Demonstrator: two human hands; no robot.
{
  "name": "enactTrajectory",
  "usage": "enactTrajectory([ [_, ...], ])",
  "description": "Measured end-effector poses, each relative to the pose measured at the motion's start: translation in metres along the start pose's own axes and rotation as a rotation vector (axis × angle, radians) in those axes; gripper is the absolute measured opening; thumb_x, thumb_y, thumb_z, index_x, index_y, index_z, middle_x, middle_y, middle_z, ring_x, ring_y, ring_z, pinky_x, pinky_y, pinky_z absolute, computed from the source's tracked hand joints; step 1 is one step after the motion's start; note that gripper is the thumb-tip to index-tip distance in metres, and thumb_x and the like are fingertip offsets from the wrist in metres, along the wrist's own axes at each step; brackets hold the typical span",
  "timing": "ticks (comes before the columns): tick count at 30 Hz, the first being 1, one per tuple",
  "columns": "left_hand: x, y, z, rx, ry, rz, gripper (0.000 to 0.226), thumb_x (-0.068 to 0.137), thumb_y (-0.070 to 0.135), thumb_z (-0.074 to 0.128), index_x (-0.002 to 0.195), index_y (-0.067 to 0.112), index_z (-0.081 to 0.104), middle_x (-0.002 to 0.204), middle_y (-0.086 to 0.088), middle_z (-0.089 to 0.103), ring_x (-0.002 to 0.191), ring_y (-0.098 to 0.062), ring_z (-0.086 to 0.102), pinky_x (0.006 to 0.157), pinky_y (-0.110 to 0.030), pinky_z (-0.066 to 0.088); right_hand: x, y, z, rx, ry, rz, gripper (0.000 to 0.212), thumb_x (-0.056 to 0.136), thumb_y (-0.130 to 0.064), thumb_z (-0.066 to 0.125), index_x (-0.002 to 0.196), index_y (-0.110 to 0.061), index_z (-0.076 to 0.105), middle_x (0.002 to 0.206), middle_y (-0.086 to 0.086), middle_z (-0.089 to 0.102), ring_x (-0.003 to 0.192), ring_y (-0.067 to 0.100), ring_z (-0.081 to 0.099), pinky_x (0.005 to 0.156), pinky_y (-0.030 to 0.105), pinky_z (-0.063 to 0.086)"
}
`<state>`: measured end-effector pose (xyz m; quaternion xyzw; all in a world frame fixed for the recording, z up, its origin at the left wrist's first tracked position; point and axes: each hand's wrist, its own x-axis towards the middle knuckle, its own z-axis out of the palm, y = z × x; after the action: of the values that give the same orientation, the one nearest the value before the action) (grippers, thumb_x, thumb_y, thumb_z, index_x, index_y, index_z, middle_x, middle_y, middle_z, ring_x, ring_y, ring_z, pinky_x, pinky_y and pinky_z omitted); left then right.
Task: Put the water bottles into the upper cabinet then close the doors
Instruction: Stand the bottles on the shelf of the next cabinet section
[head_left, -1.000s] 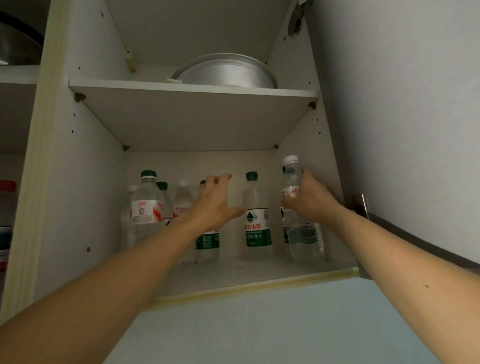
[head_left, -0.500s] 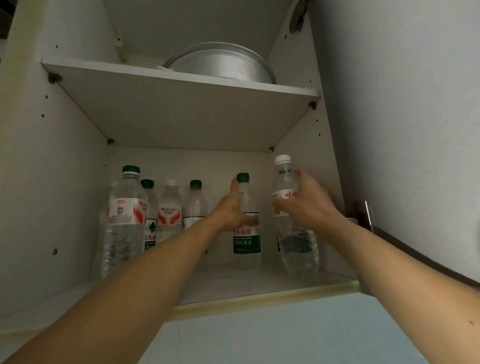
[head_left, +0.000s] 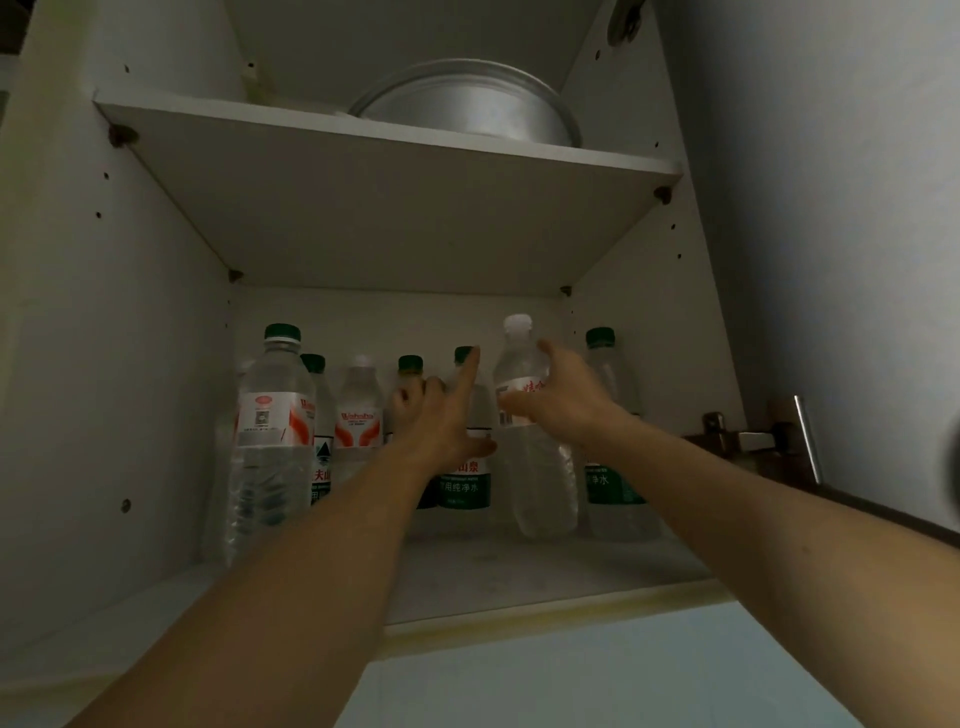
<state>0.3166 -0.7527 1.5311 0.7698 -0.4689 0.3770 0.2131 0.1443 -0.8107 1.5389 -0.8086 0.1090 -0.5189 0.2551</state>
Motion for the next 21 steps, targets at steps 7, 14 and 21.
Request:
enactTrajectory([
  [7,-0.003,-0.004,-0.001,0.097,0.033,0.022,0.113,0.082,0.069,0.063,0.159,0.028,-0.008,0.151,-0.021,0.034,0.141,-0.038,0.026,0.112,-0.055,0.022,0.019,0.01,0.025,-0.015,-0.024,0.121,0.069,0.087,-0.008,0.075,0.143,-0.008,0.035,0.119,0.009,0.053,0.104,0.024,0.057,0.085,0.036,0.05],
  [14,-0.003,-0.019,-0.002,0.083,-0.02,0.07,0.116,0.077,0.064,0.072,0.159,0.032,-0.004,0.156,-0.013,0.028,0.144,-0.033,0.02,0.113,-0.056,0.019,0.025,0.024,0.039,-0.043,0.033,0.186,0.063,0.087,-0.015,0.075,0.138,-0.01,0.038,0.127,0.015,0.056,0.111,0.033,0.06,0.095,0.05,0.052],
  [21,-0.005,-0.025,-0.001,0.148,-0.079,0.107,0.14,0.063,0.063,0.084,0.156,0.034,-0.016,0.163,-0.009,0.01,0.15,-0.034,0.005,0.117,-0.058,0.007,0.017,0.025,0.047,-0.193,-0.068,0.222,0.096,0.09,-0.018,0.073,0.157,-0.017,0.004,0.139,0.02,0.048,0.12,0.036,0.055,0.102,0.052,0.048],
])
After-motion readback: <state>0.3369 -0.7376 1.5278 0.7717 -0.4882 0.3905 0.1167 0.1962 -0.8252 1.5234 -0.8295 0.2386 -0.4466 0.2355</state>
